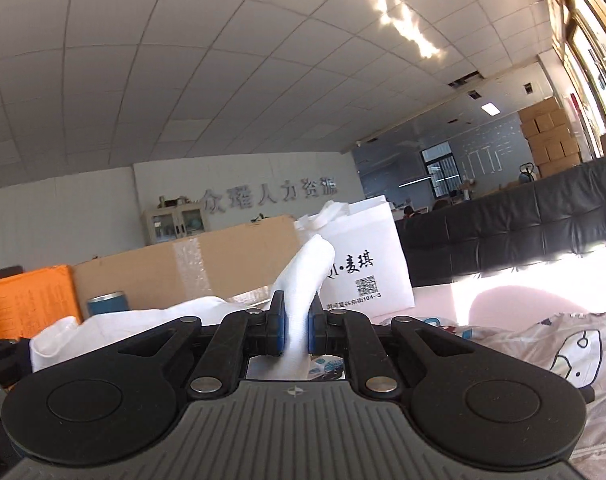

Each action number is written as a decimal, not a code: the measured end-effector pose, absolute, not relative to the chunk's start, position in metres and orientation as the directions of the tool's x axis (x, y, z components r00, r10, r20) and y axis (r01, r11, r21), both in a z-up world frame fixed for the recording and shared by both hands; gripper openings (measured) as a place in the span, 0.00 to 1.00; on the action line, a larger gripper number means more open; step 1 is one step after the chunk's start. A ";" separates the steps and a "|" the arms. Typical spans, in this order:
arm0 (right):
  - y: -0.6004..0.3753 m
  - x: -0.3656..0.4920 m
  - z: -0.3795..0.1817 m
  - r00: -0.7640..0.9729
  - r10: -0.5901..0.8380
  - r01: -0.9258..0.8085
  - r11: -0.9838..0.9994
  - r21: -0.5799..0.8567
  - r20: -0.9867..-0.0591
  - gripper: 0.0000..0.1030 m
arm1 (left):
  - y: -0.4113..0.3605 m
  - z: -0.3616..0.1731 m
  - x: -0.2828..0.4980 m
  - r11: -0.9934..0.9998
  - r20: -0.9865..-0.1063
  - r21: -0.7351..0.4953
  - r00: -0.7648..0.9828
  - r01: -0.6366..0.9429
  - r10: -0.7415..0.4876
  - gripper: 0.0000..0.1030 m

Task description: Fold clothes

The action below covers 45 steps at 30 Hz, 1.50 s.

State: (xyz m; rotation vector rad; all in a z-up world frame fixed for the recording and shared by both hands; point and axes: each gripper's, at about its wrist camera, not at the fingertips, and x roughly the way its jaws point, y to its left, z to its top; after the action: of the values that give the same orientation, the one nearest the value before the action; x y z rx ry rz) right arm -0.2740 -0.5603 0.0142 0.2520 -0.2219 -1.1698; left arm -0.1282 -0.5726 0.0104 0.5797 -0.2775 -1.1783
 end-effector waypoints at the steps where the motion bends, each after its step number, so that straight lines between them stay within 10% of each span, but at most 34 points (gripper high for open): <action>1: -0.568 -0.279 0.005 0.352 -0.936 0.883 0.341 0.324 0.025 0.09 | -0.587 0.002 -0.132 0.237 -0.117 0.562 0.360 0.792 -0.926 0.13; 11: -0.631 -0.297 -0.043 0.271 -0.880 0.900 0.088 0.428 -0.390 0.10 | -0.637 -0.057 -0.144 0.134 -0.285 0.617 0.379 0.775 -0.880 0.21; 14: -0.631 -0.287 -0.047 0.238 -0.873 0.927 0.074 0.367 -0.425 0.15 | -0.638 -0.053 -0.142 0.181 -0.247 0.637 0.421 0.749 -0.872 0.43; 16: -0.632 -0.286 -0.051 0.215 -0.867 0.940 0.059 0.337 -0.450 0.21 | -0.632 -0.046 -0.139 0.254 -0.192 0.636 0.469 0.729 -0.862 0.82; 18: -0.637 -0.287 -0.052 0.218 -0.859 0.939 0.056 0.339 -0.464 0.33 | -0.621 -0.035 -0.134 0.309 -0.149 0.625 0.498 0.717 -0.854 0.90; 25: -0.624 -0.301 -0.040 0.206 -0.933 0.900 0.061 0.432 -0.296 0.99 | -0.550 0.004 -0.122 0.375 -0.062 0.553 0.486 0.744 -0.872 0.98; 36: -0.534 -0.305 -0.009 0.089 -0.995 0.868 0.050 0.494 -0.055 1.00 | -0.431 0.049 -0.087 0.412 -0.015 0.332 0.441 0.849 -0.897 1.00; 45: -0.413 -0.231 0.001 0.284 -0.951 0.875 0.206 0.439 -0.121 1.00 | -0.349 0.030 -0.058 0.383 -0.044 0.180 0.397 0.906 -0.917 1.00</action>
State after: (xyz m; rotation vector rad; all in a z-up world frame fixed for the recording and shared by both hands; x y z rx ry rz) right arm -0.2307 -0.4131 0.0014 0.4705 -0.1904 -1.2826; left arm -0.0579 -0.3493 0.0297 0.1862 -0.0666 -1.1627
